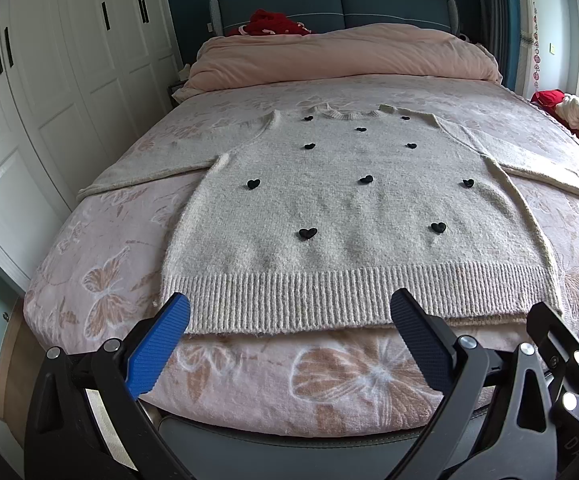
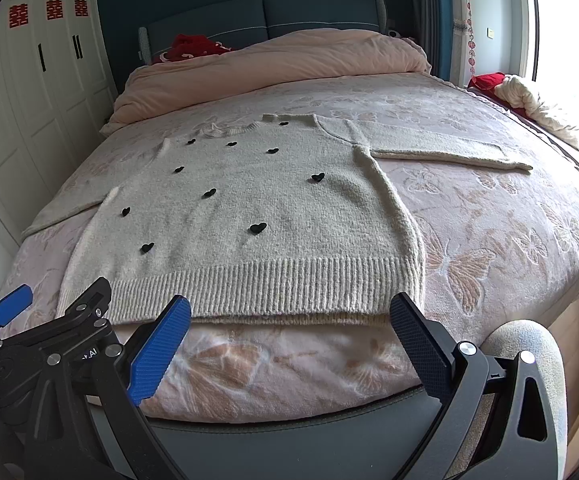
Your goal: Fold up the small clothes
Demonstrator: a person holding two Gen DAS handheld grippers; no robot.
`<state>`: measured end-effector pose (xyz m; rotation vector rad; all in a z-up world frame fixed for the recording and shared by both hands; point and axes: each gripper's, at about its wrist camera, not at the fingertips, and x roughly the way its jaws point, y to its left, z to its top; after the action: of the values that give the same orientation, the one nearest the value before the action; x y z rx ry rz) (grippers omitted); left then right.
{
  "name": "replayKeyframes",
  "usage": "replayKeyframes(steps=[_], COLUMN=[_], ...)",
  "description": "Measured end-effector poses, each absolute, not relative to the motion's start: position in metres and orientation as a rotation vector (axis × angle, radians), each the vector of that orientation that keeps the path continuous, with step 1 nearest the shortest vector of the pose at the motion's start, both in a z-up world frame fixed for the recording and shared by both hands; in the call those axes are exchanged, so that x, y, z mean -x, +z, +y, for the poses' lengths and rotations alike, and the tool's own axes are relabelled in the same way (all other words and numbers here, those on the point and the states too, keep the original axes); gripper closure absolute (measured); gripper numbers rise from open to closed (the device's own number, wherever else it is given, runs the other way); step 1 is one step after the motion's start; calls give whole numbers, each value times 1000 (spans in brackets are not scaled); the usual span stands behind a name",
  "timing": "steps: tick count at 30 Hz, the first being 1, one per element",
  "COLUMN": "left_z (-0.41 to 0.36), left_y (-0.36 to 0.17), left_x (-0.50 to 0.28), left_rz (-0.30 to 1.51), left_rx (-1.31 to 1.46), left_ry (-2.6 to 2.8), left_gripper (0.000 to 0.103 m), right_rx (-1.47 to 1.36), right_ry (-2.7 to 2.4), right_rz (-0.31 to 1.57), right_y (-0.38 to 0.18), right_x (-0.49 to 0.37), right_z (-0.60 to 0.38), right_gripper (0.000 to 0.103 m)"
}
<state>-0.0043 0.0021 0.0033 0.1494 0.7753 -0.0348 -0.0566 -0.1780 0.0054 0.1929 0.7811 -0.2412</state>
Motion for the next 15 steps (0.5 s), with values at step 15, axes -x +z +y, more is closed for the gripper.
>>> replayKeyframes(steps=[15], left_z=[2], left_y=[3], left_x=[5], left_rz=[776], left_rx=[-151], left_ry=[-34], left_gripper=[5], right_rx=[-194], right_ry=[-242], right_rz=[782], right_y=[5], right_x=[57], right_z=[-178], right_gripper=[5])
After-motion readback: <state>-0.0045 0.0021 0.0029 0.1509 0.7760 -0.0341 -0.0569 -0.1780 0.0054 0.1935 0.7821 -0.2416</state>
